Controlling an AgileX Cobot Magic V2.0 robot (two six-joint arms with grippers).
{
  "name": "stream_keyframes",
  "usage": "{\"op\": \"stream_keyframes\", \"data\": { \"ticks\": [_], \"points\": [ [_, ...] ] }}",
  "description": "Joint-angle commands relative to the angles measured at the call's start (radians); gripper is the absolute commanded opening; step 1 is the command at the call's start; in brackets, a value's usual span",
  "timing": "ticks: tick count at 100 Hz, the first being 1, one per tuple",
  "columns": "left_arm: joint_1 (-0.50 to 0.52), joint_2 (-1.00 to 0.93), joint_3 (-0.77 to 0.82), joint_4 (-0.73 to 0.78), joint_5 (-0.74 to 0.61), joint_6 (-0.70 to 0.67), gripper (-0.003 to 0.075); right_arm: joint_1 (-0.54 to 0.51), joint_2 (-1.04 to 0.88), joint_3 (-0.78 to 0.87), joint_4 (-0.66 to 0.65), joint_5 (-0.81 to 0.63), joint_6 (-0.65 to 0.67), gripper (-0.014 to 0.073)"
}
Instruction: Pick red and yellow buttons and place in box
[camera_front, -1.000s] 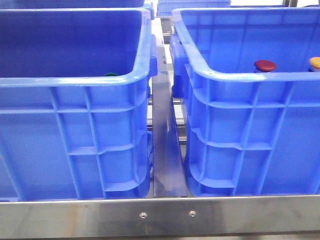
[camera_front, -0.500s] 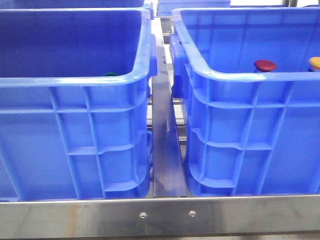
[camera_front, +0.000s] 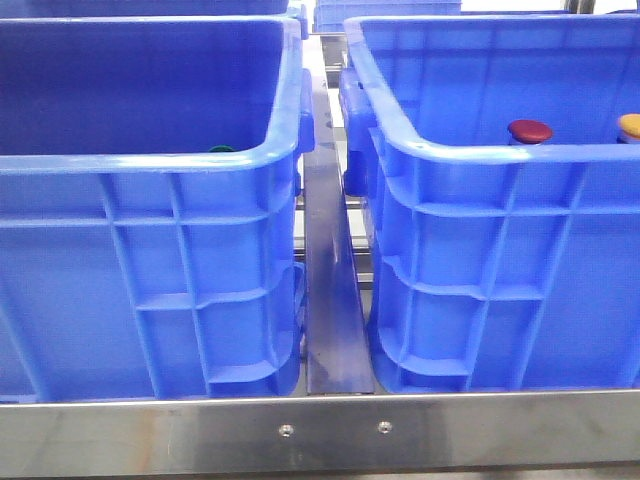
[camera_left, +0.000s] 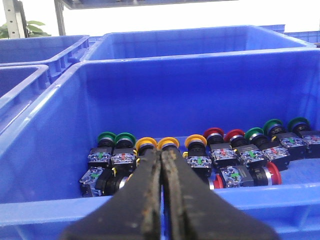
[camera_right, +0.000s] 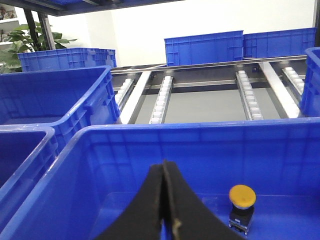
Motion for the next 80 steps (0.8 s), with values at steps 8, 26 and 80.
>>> {"op": "stream_keyframes", "data": {
  "ticks": [8, 26, 80],
  "points": [
    [0.001, -0.029, 0.021, -0.009, -0.079, -0.003, -0.0020, -0.002, 0.002, -0.031, 0.025, 0.002, -0.004, -0.0068],
    [0.001, -0.029, 0.021, -0.009, -0.079, -0.003, -0.0020, -0.002, 0.002, -0.031, 0.025, 0.002, -0.004, -0.0068],
    [0.001, -0.029, 0.021, -0.009, -0.079, -0.003, -0.0020, -0.002, 0.001, -0.026, -0.141, 0.016, 0.151, -0.0068]
  ]
}}
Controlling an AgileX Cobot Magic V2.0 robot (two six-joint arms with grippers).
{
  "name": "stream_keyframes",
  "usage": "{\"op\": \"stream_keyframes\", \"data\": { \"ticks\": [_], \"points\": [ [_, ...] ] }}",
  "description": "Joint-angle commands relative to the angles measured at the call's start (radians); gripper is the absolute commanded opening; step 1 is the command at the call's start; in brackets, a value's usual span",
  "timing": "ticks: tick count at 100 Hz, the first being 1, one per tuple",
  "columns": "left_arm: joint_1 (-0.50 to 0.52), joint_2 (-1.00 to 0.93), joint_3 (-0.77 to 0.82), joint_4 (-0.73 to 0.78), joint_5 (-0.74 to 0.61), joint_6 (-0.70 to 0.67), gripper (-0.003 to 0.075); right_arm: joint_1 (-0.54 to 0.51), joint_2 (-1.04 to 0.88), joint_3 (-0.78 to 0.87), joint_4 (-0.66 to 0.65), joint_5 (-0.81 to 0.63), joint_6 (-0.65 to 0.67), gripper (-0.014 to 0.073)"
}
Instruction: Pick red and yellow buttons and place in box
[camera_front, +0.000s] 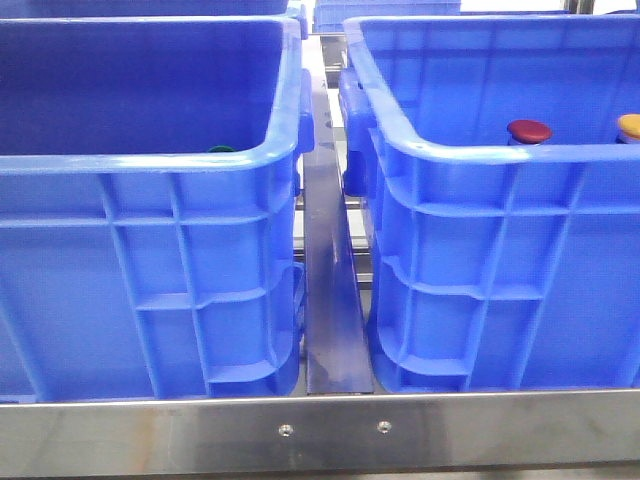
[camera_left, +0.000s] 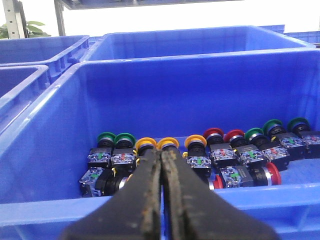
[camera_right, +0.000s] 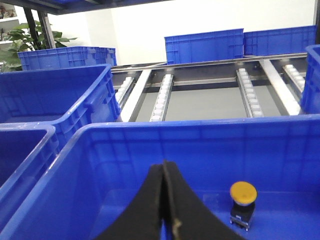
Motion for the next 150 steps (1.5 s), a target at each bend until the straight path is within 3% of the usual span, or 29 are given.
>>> {"op": "stream_keyframes", "data": {
  "ticks": [1, 35, 54, 63, 75, 113, 136, 150],
  "points": [
    [0.001, -0.029, 0.021, -0.009, -0.079, -0.003, -0.0020, -0.002, 0.000, -0.026, -0.101, 0.010, 0.105, -0.0068],
    [0.001, -0.029, 0.021, -0.009, -0.079, -0.003, -0.0020, 0.038, -0.111, -0.026, -0.866, -0.006, 0.837, -0.0068],
    [0.001, -0.029, 0.021, -0.009, -0.079, -0.003, -0.0020, 0.133, -0.186, -0.003, -1.237, -0.033, 1.156, -0.0068],
    [0.001, -0.029, 0.021, -0.009, -0.079, -0.003, -0.0020, 0.165, -0.231, 0.040, -1.351, -0.097, 1.275, -0.0068],
    [0.001, -0.029, 0.021, -0.009, -0.079, -0.003, -0.0020, 0.170, -0.302, 0.135, -1.408, -0.184, 1.353, -0.0068],
    [0.001, -0.029, 0.021, -0.009, -0.079, -0.003, -0.0020, 0.169, -0.554, 0.396, -1.452, -0.280, 1.352, -0.0068],
    [0.001, -0.029, 0.021, -0.009, -0.079, -0.003, -0.0020, 0.158, -0.552, 0.503, -1.456, -0.437, 1.352, -0.0068],
    [0.001, -0.029, 0.021, -0.009, -0.079, -0.003, -0.0020, 0.145, -0.552, 0.505, -1.456, -0.440, 1.352, -0.0068]
  ]
}}
